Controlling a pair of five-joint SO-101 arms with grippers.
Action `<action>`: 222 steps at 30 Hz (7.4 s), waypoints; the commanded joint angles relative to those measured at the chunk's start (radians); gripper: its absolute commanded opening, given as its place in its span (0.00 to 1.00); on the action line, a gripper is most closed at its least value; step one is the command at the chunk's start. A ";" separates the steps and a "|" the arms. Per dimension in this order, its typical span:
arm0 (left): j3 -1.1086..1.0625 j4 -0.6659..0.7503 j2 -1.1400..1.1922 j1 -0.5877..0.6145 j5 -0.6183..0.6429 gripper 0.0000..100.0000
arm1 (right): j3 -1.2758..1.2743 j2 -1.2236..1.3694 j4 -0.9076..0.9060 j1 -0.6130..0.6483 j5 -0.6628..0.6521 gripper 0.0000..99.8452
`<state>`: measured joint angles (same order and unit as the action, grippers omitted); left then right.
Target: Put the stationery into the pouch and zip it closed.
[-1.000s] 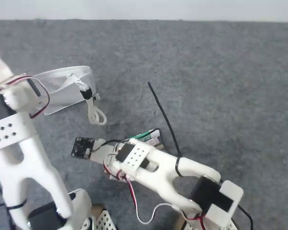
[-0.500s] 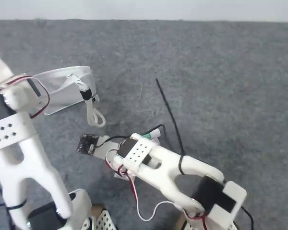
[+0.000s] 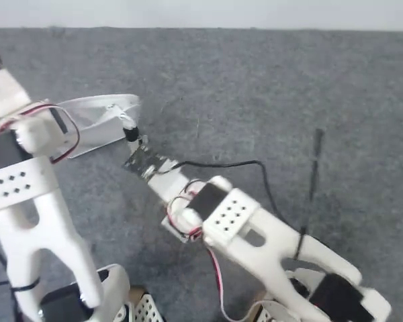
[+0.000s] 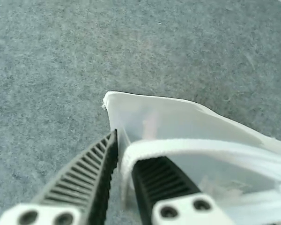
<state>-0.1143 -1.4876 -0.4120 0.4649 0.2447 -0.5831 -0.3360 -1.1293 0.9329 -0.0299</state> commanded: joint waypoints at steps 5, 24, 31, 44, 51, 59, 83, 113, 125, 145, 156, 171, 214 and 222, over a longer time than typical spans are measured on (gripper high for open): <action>0.018 -0.025 -0.008 -0.133 0.014 0.01 | 0.025 -0.216 -0.008 -0.110 0.046 0.01; 0.068 -0.052 -0.006 -0.302 0.014 0.01 | -0.416 -0.977 0.443 -0.242 0.040 0.01; 0.067 -0.052 -0.005 -0.298 0.014 0.01 | -0.446 -1.084 0.604 -0.242 0.043 0.01; 0.067 -0.052 -0.005 -0.296 0.014 0.01 | -0.445 -1.081 1.027 -0.239 0.041 0.01; 0.067 -0.051 -0.005 -0.296 0.014 0.01 | -0.443 -1.081 1.175 -0.130 0.037 0.01; 0.067 -0.051 -0.005 -0.296 0.014 0.01 | -0.443 -0.886 1.383 -0.120 0.035 0.01; 0.067 -0.051 -0.005 -0.288 0.012 0.01 | -0.388 -0.248 1.644 -0.116 -0.121 0.02; 0.065 -0.046 -0.005 -0.262 0.014 0.01 | -0.420 -0.634 1.010 -0.082 -0.063 0.23; 0.065 -0.044 -0.005 -0.147 0.015 0.01 | -0.212 -0.667 0.414 -0.073 -0.060 0.23; 0.065 -0.025 -0.005 -0.021 0.015 0.01 | -0.091 -0.386 0.076 -0.102 -0.064 0.23; 0.065 -0.025 -0.005 -0.006 0.015 0.01 | -0.012 -0.067 0.085 -0.084 -0.176 0.23; 0.050 -0.023 -0.006 -0.006 0.015 0.01 | 0.087 0.271 0.225 -0.054 -0.259 0.23; 0.050 -0.023 -0.005 -0.006 0.014 0.01 | 0.120 0.269 0.255 -0.242 -0.373 0.02; 0.050 -0.023 -0.005 -0.011 0.014 0.01 | 0.052 -0.015 0.248 -0.242 -0.213 0.02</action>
<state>-0.1066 -1.5367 -0.4104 0.4526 0.2447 -0.5401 -0.2025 -0.8899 0.7058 -0.3046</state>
